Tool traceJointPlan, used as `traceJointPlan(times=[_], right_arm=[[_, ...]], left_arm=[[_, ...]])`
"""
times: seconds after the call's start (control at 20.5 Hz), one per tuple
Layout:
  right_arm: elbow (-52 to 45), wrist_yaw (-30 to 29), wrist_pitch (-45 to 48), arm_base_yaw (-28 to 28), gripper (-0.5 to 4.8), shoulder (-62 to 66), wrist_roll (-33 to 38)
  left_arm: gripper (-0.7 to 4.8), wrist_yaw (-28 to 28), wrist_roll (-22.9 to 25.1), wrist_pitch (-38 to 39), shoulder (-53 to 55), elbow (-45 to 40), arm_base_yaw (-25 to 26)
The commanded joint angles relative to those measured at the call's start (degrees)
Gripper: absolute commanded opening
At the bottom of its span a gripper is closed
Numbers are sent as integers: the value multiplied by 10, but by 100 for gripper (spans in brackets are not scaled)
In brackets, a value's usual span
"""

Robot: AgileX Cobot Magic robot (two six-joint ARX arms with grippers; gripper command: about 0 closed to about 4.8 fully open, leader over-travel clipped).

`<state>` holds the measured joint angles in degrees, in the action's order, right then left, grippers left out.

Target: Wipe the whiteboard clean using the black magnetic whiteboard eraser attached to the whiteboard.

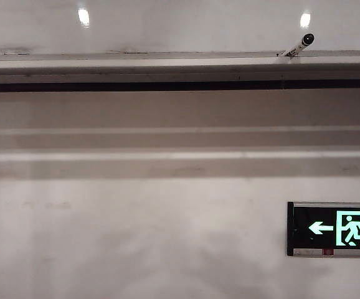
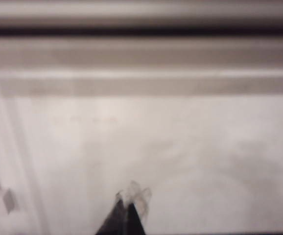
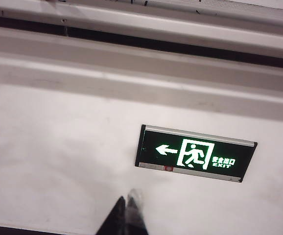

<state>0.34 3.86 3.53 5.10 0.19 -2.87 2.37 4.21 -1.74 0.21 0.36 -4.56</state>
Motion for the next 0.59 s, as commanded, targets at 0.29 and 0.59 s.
traceJointPlan(times=[0.29, 0.59], right_arm=[[2, 1, 9, 1, -5, -1, 5], [151, 41, -40, 0, -6, 10, 82]], left_arm=[[-5, -2, -2, -19, 0, 1, 1], [-5, 45, -96, -45, 0, 101, 1]])
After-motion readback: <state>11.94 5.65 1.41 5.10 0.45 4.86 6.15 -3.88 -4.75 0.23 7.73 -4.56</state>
